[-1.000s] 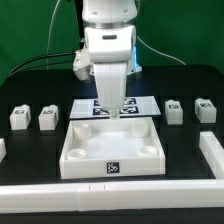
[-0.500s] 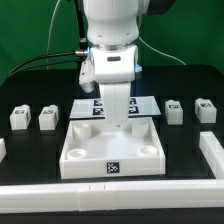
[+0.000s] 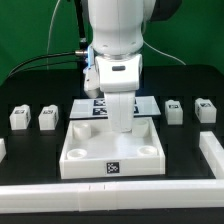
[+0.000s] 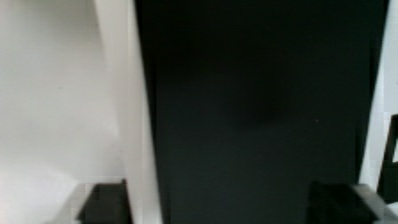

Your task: Assemble one leg

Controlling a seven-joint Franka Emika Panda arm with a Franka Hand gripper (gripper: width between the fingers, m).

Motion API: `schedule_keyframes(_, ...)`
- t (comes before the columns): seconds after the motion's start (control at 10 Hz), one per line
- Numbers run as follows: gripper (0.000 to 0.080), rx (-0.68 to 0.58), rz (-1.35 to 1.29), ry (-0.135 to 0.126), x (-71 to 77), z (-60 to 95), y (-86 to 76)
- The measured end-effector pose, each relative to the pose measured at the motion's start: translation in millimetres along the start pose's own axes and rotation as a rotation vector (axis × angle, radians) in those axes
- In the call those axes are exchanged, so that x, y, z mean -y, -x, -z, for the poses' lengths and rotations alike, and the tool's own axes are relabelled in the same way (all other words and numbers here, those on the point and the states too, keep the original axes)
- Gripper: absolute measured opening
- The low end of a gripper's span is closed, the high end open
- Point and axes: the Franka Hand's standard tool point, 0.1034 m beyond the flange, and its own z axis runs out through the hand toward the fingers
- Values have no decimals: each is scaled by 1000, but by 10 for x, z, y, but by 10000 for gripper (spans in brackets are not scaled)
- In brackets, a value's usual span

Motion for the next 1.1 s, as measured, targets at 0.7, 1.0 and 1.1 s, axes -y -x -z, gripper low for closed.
schedule_keyframes(0.7,72,-1,-4,6,-13,-1,10)
schedule_keyframes(1.0,72,-1,-4,6,-13,-1,10)
schedule_keyframes(1.1,72,0,-3,7,-26,3,-5)
